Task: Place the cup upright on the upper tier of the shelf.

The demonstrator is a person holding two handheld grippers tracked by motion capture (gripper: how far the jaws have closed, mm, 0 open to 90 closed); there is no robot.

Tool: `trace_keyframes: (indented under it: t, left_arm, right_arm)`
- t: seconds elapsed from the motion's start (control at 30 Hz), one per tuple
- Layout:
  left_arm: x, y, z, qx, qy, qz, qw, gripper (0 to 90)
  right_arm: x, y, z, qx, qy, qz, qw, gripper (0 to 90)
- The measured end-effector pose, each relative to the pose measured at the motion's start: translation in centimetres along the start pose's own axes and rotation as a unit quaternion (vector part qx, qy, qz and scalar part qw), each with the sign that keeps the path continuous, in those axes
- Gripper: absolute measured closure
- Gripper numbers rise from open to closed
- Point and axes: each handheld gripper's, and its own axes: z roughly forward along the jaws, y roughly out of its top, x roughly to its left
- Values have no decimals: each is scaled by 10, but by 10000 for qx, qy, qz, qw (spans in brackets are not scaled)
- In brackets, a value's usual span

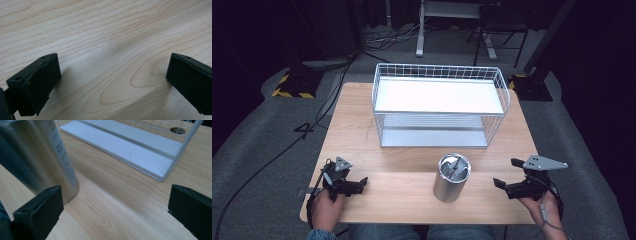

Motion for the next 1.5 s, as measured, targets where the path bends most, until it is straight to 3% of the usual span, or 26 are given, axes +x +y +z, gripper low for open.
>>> trace_keyframes:
  t: [0.3, 0.57, 1.07, 1.5]
  left_arm:
    - [0, 0, 0, 1, -1, 5, 10000, 0]
    - [0, 0, 0, -1, -1, 3, 10000, 0]
    - [0, 0, 0, 0, -7, 10, 10000, 0]
    - [0, 0, 0, 3, -8, 11, 10000, 0]
  right_arm:
    - [25, 13, 9, 48, 251, -90, 9996, 2]
    - [50, 23, 20, 54, 527, -317, 9981, 0]
    - [72, 31, 38, 31, 932, -535, 9942, 0]
    - [85, 37, 61, -17, 1012, -688, 9925, 0]
